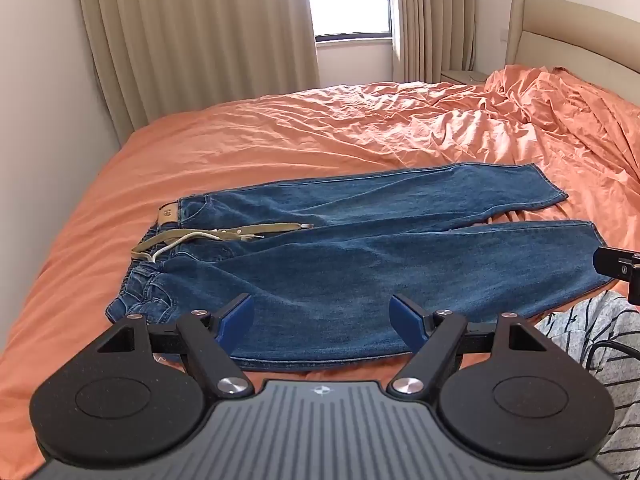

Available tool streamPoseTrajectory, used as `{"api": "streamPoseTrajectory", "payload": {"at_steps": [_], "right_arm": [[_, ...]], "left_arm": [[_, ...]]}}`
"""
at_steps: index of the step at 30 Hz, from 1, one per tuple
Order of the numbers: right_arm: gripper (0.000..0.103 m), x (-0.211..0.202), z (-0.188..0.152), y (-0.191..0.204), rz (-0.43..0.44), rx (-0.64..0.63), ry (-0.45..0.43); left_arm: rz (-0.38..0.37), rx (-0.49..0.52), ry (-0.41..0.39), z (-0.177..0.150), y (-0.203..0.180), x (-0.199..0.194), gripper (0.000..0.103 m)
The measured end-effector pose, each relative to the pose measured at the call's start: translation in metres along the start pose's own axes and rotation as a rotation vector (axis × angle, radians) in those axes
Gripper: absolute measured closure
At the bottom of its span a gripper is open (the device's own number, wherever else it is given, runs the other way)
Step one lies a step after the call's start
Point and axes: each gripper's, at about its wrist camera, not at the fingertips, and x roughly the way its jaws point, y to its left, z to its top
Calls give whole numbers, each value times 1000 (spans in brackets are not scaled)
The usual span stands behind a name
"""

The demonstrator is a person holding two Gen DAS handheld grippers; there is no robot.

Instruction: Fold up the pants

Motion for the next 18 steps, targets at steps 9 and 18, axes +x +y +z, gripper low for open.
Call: {"api": "streamPoseTrajectory", "payload": {"at_steps": [9, 18], "right_arm": [[22, 2, -4, -1, 13, 16, 21], [22, 2, -2, -2, 9, 12, 25]], "left_arm": [[-9, -5, 8, 0, 2, -5, 13], [-16, -13, 16, -2, 3, 2, 13]]}}
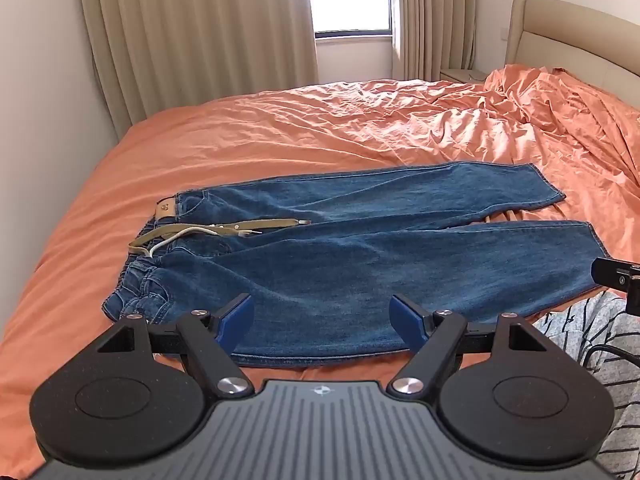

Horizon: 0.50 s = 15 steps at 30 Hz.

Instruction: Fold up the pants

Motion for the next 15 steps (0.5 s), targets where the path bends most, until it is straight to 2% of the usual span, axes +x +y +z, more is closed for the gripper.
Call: {"api": "streamPoseTrajectory", "payload": {"at_steps": [15], "right_arm": [[22, -1, 1, 3, -6, -6, -3]], "left_arm": [[-4, -18, 5, 4, 9, 2, 13]]}}
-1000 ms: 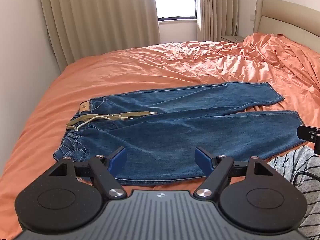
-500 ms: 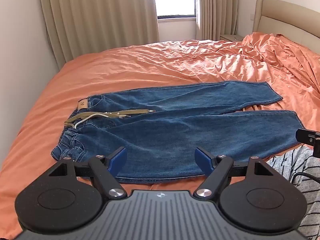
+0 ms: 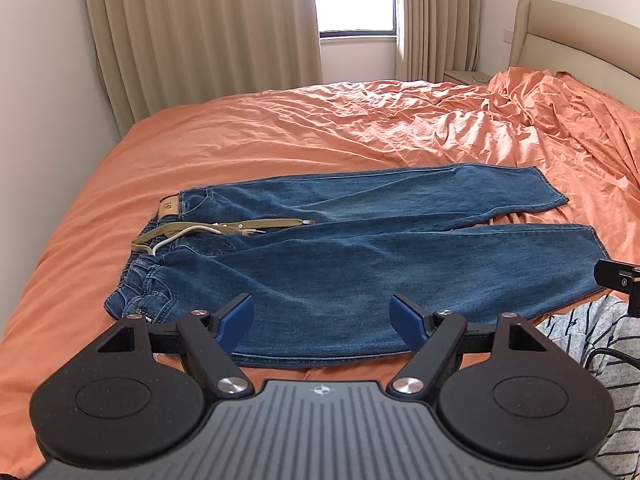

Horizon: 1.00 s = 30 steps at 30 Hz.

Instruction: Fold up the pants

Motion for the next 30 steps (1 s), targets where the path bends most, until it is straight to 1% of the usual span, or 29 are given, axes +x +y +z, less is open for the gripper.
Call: {"api": "streamPoseTrajectory", "payload": {"at_steps": [22, 30], "right_arm": [[22, -1, 1, 3, 0, 0, 0], [22, -1, -1, 0, 4, 1, 0]], "left_arm": [[5, -1, -5, -2, -2, -3, 13], [8, -7, -7, -2, 4, -1, 13]]}}
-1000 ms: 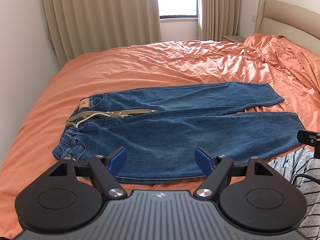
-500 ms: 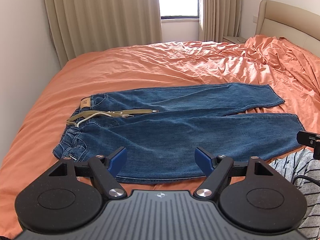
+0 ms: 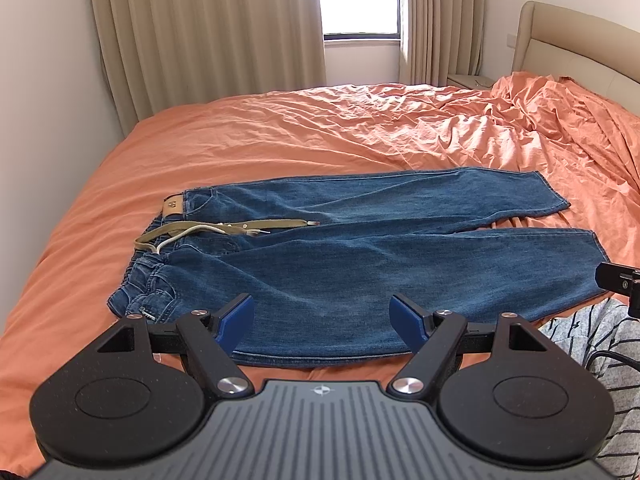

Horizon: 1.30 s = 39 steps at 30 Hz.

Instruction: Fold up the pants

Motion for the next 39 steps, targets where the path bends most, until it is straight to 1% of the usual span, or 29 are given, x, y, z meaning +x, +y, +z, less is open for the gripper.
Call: {"api": "streamPoseTrajectory", "payload": {"at_steps": [9, 22, 26, 27, 30, 31, 33, 35, 36, 37, 39], "right_arm": [[22, -1, -1, -1, 1, 1, 0], [22, 2, 2, 4, 0, -10, 5], [22, 8, 3, 2, 21, -15, 12], [22, 11, 3, -1, 31, -18, 17], [22, 23, 1, -15, 96, -33, 1], [22, 27, 1, -21, 118, -40, -10], [22, 39, 3, -34, 148, -59, -11], [22, 49, 7, -48, 156, -66, -15], [22, 56, 10, -57, 150, -69, -18], [22, 62, 12, -62, 138, -72, -10], [22, 77, 18, -73, 126, -88, 37]], "left_arm": [[6, -5, -2, 1, 5, -5, 13], [3, -20, -2, -1, 5, -2, 13], [2, -8, -7, -1, 9, -1, 13], [-1, 7, -8, 0, 10, 0, 14], [-23, 67, -16, 3, 24, 3, 25], [-32, 84, -19, 5, 32, 5, 29], [-50, 120, -32, 4, 55, 6, 33], [-60, 175, -26, 9, 76, 11, 35], [-64, 207, -24, 10, 87, 14, 38], [-69, 237, -22, 12, 97, 17, 38], [-77, 310, -8, 12, 116, 24, 38]]}}
